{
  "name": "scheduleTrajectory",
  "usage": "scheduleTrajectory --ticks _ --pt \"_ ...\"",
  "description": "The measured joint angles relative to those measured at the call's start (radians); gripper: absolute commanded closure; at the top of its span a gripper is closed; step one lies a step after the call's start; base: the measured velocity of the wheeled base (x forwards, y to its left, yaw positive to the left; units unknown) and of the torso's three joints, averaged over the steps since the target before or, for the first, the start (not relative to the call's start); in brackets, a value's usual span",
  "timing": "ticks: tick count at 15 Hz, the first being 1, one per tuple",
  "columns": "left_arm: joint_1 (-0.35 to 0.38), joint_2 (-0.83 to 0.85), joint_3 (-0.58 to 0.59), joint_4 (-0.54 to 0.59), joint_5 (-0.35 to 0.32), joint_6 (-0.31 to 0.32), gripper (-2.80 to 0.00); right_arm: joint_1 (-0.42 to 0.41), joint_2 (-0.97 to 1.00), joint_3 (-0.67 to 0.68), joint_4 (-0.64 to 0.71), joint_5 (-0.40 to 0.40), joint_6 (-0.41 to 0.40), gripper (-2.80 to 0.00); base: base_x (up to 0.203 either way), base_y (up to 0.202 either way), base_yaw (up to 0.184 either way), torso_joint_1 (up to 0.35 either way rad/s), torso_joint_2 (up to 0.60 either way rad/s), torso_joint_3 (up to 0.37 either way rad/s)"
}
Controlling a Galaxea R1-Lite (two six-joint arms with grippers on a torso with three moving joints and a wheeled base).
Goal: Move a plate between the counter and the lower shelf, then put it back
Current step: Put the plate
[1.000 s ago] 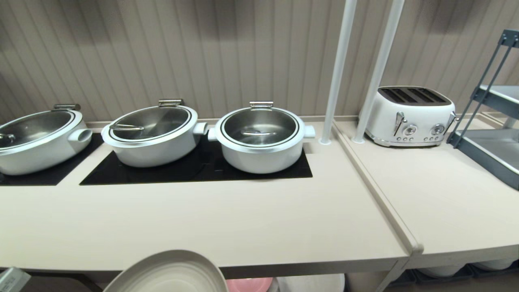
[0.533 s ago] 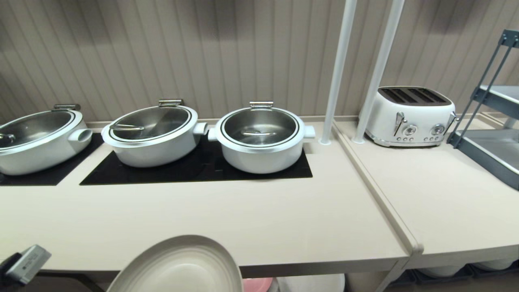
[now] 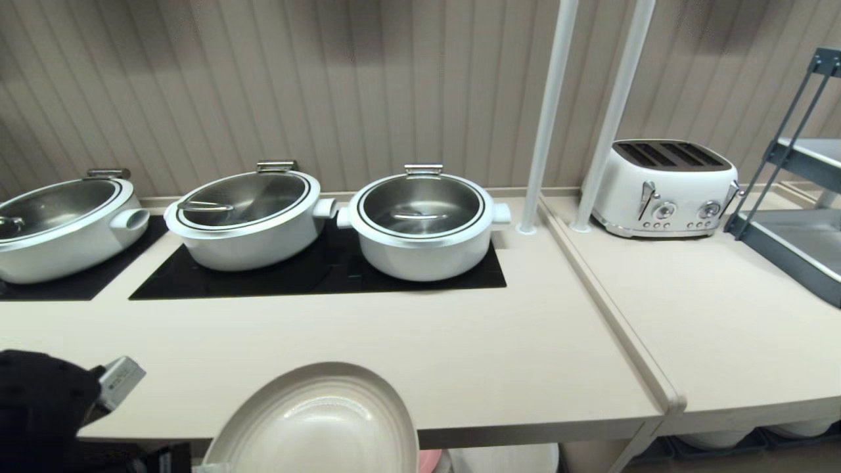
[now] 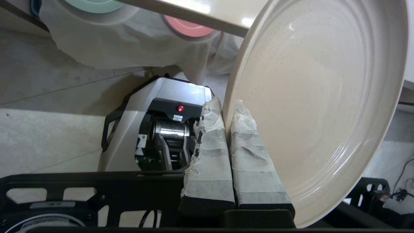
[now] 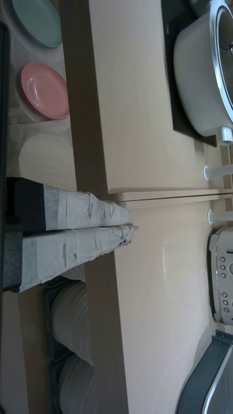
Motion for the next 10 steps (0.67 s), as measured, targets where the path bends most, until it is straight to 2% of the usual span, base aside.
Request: scheduleTrajectory --ticks 2,7,10 --pt "0.024 0.081 -0.026 -0.048 -0.005 0.001 0.00 0.000 0.000 0.000 0.000 0.000 0.000 0.00 0.000 0.000 0.000 0.000 0.00 0.000" --pt "0.153 0.341 -0.137 -0.201 -0.051 0.041 0.00 0.000 0.000 0.000 0.000 0.000 0.000 0.00 0.000 0.000 0.000 0.000 0.00 0.000" --pt "0.214 0.488 -0.228 -0.238 -0.088 0.075 0.00 0.000 0.000 0.000 0.000 0.000 0.000 0.00 0.000 0.000 0.000 0.000 0.00 0.000"
